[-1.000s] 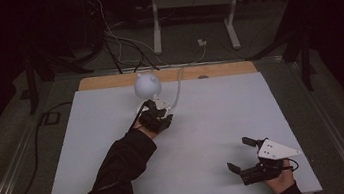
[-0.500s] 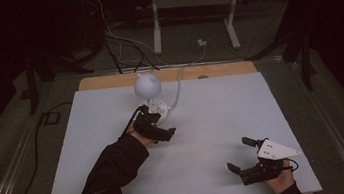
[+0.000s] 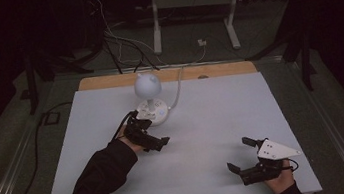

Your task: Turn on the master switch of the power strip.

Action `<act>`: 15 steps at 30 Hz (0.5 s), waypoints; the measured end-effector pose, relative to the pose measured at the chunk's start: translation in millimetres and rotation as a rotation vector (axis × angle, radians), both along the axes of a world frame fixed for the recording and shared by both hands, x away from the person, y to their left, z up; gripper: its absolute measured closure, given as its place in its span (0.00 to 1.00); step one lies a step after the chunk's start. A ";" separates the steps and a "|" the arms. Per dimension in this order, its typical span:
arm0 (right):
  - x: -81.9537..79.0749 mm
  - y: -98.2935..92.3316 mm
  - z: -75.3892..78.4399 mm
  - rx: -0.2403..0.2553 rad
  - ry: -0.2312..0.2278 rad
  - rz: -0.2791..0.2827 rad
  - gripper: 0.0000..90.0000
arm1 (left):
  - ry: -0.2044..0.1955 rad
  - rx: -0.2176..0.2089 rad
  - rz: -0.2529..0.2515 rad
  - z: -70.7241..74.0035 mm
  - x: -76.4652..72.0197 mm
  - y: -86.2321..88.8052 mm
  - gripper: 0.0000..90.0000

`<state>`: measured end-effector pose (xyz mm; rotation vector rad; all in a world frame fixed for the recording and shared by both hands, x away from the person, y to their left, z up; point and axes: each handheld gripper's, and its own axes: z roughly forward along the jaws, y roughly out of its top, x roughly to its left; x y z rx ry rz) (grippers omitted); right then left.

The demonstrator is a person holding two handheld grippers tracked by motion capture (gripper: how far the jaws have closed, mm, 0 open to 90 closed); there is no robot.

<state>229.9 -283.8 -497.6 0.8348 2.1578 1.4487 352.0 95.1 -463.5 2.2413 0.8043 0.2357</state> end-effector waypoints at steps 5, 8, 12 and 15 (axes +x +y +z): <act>-0.2 0.6 0.1 -0.004 -0.001 0.001 0.00 | -0.001 0.023 -0.009 -2.9 -7.6 10.3 0.00; 0.1 0.9 -0.2 -0.007 0.000 0.002 0.00 | 0.002 0.027 -0.020 -4.4 -12.2 16.6 0.00; 0.2 1.1 -0.1 -0.006 0.000 0.002 0.00 | 0.014 0.013 -0.023 -5.4 -17.4 25.8 0.00; 0.1 1.6 -0.2 -0.007 0.001 0.003 0.00 | 0.026 0.007 -0.031 -7.2 -21.3 32.6 0.00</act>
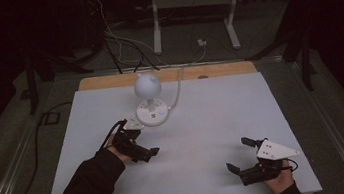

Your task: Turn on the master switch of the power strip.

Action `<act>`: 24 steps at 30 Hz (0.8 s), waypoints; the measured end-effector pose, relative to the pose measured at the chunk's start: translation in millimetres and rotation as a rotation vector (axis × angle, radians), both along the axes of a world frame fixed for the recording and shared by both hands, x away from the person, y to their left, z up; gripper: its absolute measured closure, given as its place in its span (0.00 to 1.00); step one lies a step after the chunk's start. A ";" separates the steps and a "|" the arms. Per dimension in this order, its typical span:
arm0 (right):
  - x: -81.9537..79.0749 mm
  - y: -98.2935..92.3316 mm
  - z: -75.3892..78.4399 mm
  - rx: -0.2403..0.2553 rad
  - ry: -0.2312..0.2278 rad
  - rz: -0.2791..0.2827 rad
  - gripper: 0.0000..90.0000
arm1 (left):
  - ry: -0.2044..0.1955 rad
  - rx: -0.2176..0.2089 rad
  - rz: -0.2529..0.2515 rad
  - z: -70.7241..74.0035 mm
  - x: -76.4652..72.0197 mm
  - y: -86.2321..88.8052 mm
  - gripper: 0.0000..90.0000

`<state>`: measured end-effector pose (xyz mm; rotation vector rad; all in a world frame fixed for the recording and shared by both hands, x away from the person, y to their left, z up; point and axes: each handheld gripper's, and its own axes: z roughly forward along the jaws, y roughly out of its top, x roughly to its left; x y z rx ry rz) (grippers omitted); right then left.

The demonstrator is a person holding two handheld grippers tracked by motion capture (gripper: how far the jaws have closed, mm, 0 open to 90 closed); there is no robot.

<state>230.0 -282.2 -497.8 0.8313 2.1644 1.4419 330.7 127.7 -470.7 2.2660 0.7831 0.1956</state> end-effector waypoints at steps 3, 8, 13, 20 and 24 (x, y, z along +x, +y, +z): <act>-0.2 0.4 0.0 0.000 0.001 0.001 0.00 | 0.003 -0.004 -0.006 -2.8 -4.5 6.4 0.00; -0.1 0.6 0.0 -0.002 0.002 0.000 0.00 | 0.009 -0.018 -0.010 -9.2 -12.6 15.6 0.00; -0.3 1.2 -0.1 -0.004 0.003 0.003 0.00 | 0.024 -0.013 0.000 -18.1 -20.9 23.7 0.00; 0.1 1.5 -0.4 -0.007 0.001 0.003 0.00 | 0.041 -0.018 0.013 -28.1 -32.1 38.7 0.00; -0.3 2.1 -0.2 -0.007 0.001 0.003 0.00 | 0.054 -0.016 0.014 -35.1 -40.5 46.1 0.00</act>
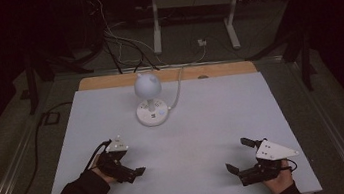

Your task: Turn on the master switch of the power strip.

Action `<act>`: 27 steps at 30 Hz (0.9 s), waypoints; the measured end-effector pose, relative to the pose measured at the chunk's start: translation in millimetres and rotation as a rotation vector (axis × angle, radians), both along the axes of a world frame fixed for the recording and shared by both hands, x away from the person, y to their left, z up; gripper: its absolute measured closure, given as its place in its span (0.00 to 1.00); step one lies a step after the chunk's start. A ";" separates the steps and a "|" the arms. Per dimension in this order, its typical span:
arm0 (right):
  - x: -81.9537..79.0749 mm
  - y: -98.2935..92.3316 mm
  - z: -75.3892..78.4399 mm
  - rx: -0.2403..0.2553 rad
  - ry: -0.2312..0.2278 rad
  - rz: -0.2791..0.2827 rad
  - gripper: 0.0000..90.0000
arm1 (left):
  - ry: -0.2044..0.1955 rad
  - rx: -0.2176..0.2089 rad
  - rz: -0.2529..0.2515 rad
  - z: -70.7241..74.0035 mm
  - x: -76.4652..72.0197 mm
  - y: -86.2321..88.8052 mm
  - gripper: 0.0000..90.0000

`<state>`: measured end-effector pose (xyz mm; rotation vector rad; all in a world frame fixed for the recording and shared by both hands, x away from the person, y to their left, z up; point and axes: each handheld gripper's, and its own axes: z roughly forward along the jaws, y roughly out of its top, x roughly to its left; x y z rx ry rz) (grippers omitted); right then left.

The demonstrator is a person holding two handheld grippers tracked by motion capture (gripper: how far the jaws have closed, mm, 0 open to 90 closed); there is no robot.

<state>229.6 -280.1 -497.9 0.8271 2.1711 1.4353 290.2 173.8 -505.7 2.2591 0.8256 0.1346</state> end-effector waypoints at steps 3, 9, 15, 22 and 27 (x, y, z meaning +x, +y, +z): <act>0.3 -0.1 -0.3 -0.002 0.002 0.000 0.00 | 0.008 0.005 -0.001 -4.3 -5.4 5.1 0.00; 0.1 0.6 -0.3 -0.005 0.002 0.002 0.00 | 0.013 0.013 0.000 -9.5 -18.2 13.6 0.00; 0.0 0.9 -0.6 -0.007 0.006 0.004 0.00 | 0.018 0.019 0.006 -16.0 -27.9 20.6 0.00; 0.2 1.2 -1.1 -0.012 0.007 0.008 0.00 | 0.016 -0.001 0.024 -21.2 -36.5 30.2 0.00; 0.0 0.1 -1.1 -0.014 0.010 0.007 0.00 | 0.000 -0.012 0.029 -21.3 -44.3 39.8 0.00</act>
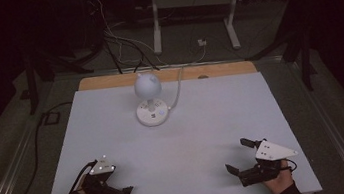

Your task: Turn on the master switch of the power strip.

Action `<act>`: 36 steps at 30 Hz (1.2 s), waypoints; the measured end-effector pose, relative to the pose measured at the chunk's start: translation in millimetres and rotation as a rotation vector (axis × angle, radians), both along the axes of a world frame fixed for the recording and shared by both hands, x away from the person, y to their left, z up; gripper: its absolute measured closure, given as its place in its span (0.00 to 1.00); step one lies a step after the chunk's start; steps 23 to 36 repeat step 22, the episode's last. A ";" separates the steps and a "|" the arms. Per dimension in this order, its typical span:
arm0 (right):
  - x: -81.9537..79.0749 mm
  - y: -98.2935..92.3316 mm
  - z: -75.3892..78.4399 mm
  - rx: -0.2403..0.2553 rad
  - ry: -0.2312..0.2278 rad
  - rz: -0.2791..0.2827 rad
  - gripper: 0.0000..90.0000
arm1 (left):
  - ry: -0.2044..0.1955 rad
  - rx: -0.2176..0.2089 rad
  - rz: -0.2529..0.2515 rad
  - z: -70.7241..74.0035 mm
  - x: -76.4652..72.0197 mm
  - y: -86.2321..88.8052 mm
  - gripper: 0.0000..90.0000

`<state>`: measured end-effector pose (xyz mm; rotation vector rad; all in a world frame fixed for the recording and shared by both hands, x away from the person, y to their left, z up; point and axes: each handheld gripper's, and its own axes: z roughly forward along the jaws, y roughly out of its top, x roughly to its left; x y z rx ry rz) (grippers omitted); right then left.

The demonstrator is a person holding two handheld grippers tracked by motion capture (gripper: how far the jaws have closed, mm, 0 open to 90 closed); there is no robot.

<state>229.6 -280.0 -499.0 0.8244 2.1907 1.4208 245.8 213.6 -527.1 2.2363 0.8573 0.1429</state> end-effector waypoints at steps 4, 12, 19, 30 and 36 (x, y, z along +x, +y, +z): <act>-0.2 -0.6 0.3 0.001 -0.001 -0.002 0.00 | -0.003 -0.022 0.026 -2.0 -2.6 6.7 0.00; -0.4 -0.3 0.1 -0.003 -0.001 0.006 0.00 | 0.005 -0.009 0.012 -4.8 -1.7 4.3 0.00; -0.2 0.5 -0.4 -0.004 0.000 0.009 0.00 | 0.007 -0.015 0.009 -5.0 -1.4 4.3 0.00; -0.3 0.7 -0.3 -0.004 0.000 0.009 0.00 | 0.003 -0.020 0.010 -4.0 -1.4 4.4 0.00; -0.3 0.7 -0.3 -0.004 0.000 0.009 0.00 | 0.003 -0.020 0.010 -4.0 -1.4 4.4 0.00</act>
